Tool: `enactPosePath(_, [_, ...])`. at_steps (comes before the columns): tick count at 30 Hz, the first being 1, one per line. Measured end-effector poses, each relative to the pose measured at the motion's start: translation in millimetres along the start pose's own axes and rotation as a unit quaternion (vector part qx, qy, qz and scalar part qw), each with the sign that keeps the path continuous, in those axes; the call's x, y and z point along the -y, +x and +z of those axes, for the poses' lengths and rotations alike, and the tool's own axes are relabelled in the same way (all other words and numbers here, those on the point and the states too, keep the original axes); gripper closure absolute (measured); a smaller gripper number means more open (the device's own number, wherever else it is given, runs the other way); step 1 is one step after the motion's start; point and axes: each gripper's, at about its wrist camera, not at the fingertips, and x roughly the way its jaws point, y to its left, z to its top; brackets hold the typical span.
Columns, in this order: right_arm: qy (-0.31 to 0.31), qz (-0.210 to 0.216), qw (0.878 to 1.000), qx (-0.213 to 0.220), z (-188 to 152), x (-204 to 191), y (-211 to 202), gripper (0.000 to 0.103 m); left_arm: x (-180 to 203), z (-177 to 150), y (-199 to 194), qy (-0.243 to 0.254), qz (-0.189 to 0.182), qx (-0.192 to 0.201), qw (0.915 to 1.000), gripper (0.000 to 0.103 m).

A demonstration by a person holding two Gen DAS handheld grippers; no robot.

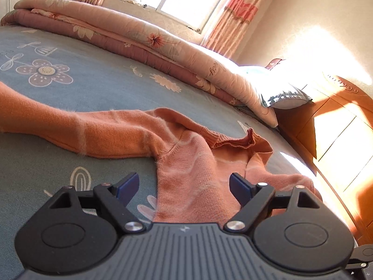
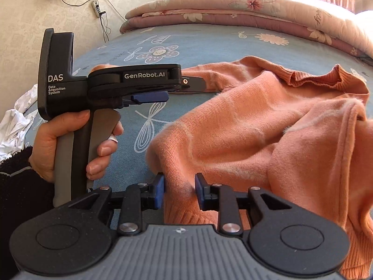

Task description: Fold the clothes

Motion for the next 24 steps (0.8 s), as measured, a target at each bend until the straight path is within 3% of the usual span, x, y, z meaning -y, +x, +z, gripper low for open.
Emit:
enactPosePath(2, [-0.003,-0.022,1.0,0.017,-7,5,-16,0.067,9,1,-12,0.024,-0.01,0.036,0.999,0.019])
enactPosePath(5, [-0.019,-0.087,0.995,0.035,-12,12,-31,0.065,20,-1,-20,0.045,-0.074,0.048,0.995,0.014])
enactPosePath(7, [-0.023,-0.117,0.992,0.048,-14,18,-39,0.059,28,-2,-23,0.059,-0.116,0.053,0.9901,0.013])
enactPosePath(9, [-0.015,-0.143,0.988,0.049,-17,31,-33,0.058,36,-10,-12,0.063,-0.143,0.014,0.9876,0.013])
enactPosePath(12, [0.0,-0.18,0.982,0.049,-22,50,-24,0.052,47,-25,11,0.07,-0.148,-0.049,0.9853,0.013])
enactPosePath(15, [0.015,-0.217,0.975,0.049,-28,69,-14,0.052,46,-31,18,0.074,-0.135,-0.061,0.9862,0.013])
enactPosePath(17, [0.037,-0.204,0.977,0.043,-29,79,-8,0.052,46,-35,23,0.077,-0.127,-0.069,0.9865,0.013])
enactPosePath(18, [0.051,-0.188,0.98,0.04,-29,84,-6,0.063,45,-36,25,0.079,-0.122,-0.073,0.9867,0.013])
enactPosePath(19, [0.049,-0.188,0.98,0.039,-27,86,-9,0.084,45,-38,27,0.08,-0.118,-0.077,0.9867,0.013])
enactPosePath(24, [0.024,-0.205,0.978,0.04,-14,92,-31,0.093,44,-47,38,0.087,-0.097,-0.098,0.9867,0.013])
